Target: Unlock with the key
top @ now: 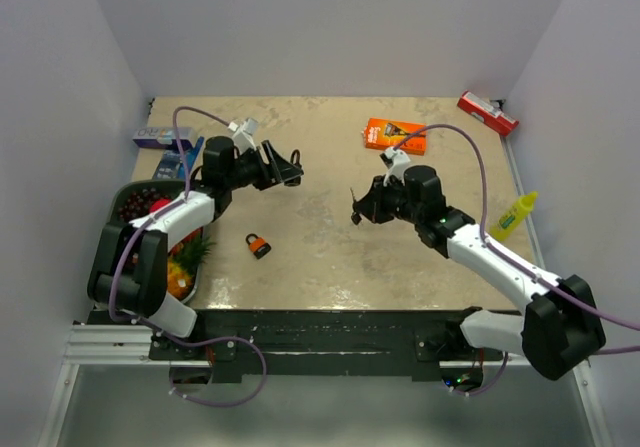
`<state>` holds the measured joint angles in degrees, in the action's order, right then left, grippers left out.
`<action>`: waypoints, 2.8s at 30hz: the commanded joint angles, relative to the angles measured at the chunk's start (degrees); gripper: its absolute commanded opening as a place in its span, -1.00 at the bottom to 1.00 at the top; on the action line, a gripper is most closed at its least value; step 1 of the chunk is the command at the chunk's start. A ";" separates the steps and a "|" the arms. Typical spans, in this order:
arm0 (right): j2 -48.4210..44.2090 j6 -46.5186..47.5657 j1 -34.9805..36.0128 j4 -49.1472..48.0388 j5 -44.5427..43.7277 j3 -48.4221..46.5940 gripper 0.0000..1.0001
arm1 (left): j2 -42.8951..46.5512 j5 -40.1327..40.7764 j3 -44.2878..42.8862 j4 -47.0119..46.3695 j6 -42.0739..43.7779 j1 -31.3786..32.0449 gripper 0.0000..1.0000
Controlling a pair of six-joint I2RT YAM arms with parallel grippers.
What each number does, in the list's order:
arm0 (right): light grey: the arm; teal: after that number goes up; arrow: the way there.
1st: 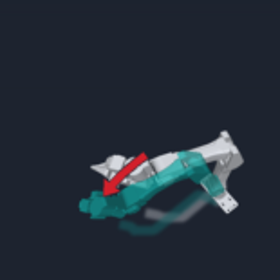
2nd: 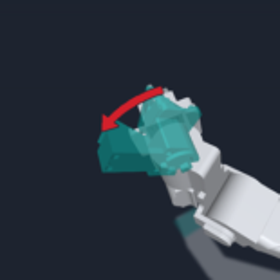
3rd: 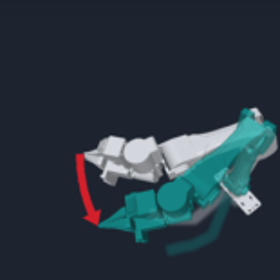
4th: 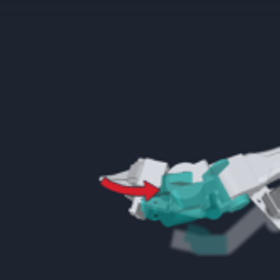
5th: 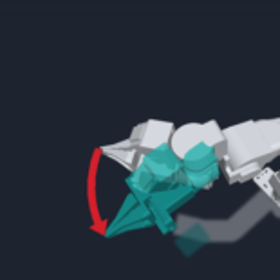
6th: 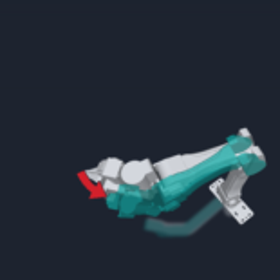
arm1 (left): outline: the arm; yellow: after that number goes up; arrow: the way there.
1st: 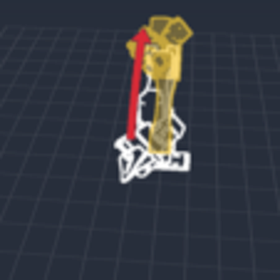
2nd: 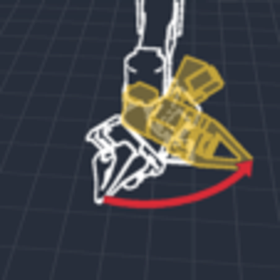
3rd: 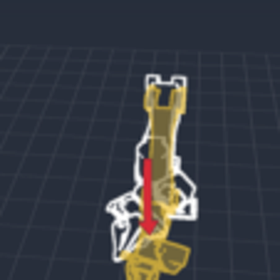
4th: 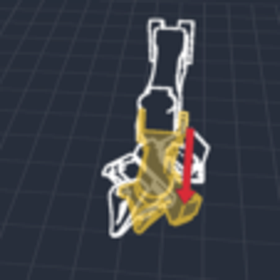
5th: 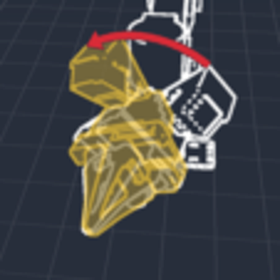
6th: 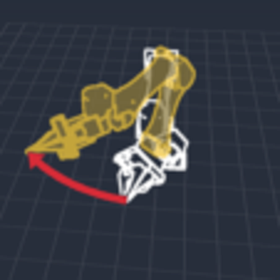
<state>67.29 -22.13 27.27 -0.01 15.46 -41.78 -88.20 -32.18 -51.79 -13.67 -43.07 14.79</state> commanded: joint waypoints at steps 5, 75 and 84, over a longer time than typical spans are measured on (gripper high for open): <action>4.52 -2.74 4.64 -1.57 -2.54 -6.47 -1.00 | 2.95 -9.22 1.61 -12.97 -6.16 -0.90 -1.00; 34.49 -16.98 19.14 -11.06 -4.04 -24.75 -1.00 | 9.72 12.23 4.42 5.06 -3.86 -0.90 -1.00; 34.67 -16.72 18.79 -11.42 -3.95 -25.02 -1.00 | 9.63 12.32 4.42 5.06 -3.86 -0.90 -1.00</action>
<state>102.41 -38.59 46.52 -8.80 11.70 -64.07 -81.41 -18.92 -45.25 -4.54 -46.96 14.26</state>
